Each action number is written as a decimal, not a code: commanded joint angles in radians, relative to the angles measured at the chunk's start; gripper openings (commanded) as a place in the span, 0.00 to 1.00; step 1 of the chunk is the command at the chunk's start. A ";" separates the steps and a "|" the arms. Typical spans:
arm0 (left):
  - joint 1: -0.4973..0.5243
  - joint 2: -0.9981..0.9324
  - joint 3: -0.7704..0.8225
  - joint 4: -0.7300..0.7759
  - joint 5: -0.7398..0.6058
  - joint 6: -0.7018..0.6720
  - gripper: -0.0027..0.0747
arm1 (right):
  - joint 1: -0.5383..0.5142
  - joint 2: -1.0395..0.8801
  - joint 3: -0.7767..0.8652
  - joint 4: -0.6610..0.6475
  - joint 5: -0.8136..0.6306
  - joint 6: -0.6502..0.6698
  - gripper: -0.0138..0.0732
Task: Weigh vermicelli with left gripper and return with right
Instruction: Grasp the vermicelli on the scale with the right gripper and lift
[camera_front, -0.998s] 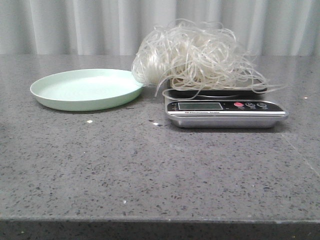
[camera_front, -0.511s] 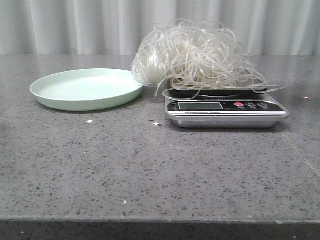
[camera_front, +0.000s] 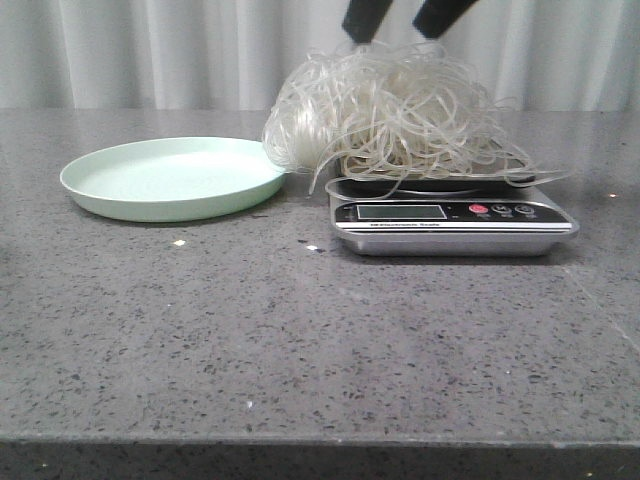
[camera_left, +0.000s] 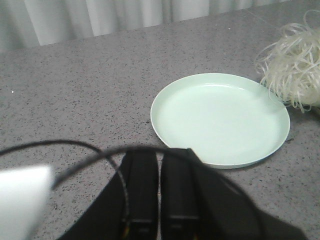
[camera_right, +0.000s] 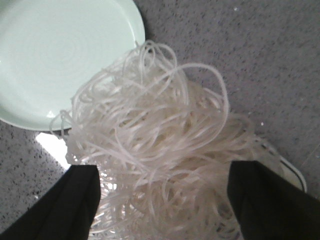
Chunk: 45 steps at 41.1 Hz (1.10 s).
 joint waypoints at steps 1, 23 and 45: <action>-0.001 -0.003 -0.028 -0.007 -0.080 -0.008 0.21 | 0.000 -0.020 -0.038 0.006 0.009 -0.037 0.87; -0.001 -0.003 -0.028 -0.007 -0.080 -0.008 0.21 | 0.000 0.085 -0.038 -0.095 0.091 -0.037 0.84; -0.001 -0.003 -0.028 -0.007 -0.080 -0.008 0.21 | 0.000 0.085 -0.061 -0.095 0.133 -0.037 0.34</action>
